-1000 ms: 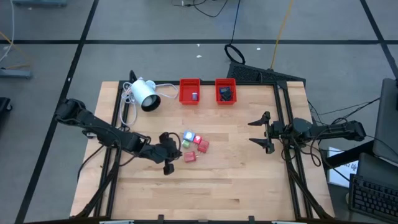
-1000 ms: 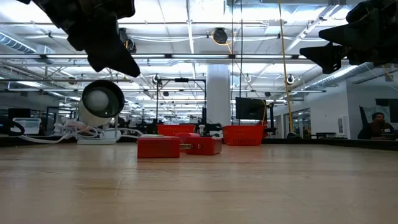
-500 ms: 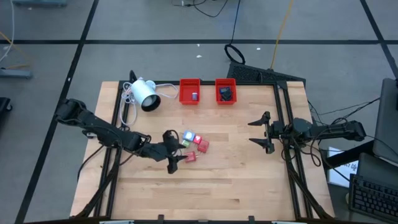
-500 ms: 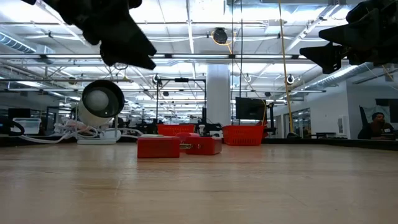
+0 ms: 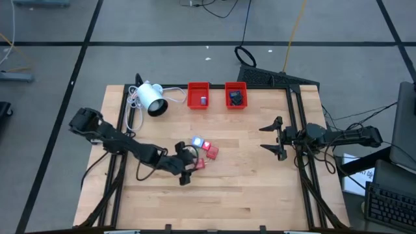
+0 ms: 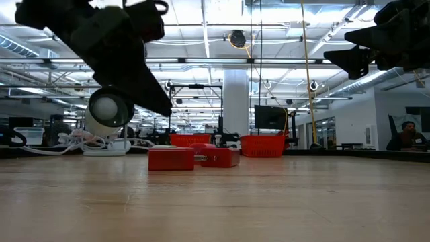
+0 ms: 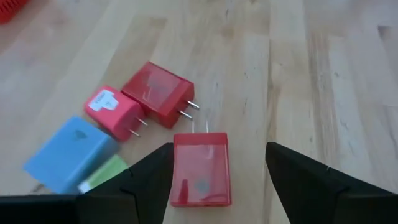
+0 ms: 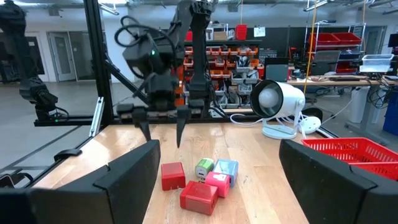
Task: Pick & Place Office items
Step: Put the bottom red charger adapter into the left red bin
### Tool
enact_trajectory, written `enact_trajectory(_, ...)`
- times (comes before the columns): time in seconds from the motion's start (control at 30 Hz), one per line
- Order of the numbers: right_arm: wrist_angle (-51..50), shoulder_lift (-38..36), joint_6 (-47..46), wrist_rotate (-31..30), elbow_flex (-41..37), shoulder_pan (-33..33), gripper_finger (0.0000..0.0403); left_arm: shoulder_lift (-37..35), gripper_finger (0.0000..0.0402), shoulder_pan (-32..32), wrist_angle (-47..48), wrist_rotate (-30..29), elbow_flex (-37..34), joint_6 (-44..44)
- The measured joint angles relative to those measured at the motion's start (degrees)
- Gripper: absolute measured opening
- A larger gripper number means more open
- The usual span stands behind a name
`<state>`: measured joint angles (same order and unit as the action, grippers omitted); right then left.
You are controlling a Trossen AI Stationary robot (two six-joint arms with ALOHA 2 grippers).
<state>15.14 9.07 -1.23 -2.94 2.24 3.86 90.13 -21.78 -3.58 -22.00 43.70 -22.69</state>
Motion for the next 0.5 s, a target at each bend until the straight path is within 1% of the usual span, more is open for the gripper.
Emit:
enact_trajectory(0.23,0.0,-0.01,0.0,0.0,0.0,0.0,0.032,6.5,0.0258,0.69,-2.52,-1.36,0.0,-5.09)
enact_trajectory(0.37,0.0,-0.01,0.0,0.0,0.0,0.0,0.032,9.1,0.0258,1.18,-2.57,-1.59,0.0,-4.55)
enact_trajectory(0.5,0.0,-0.01,0.0,0.0,0.0,0.0,0.032,10.5,0.0258,1.2,-2.58,1.29,-0.02,-4.36)
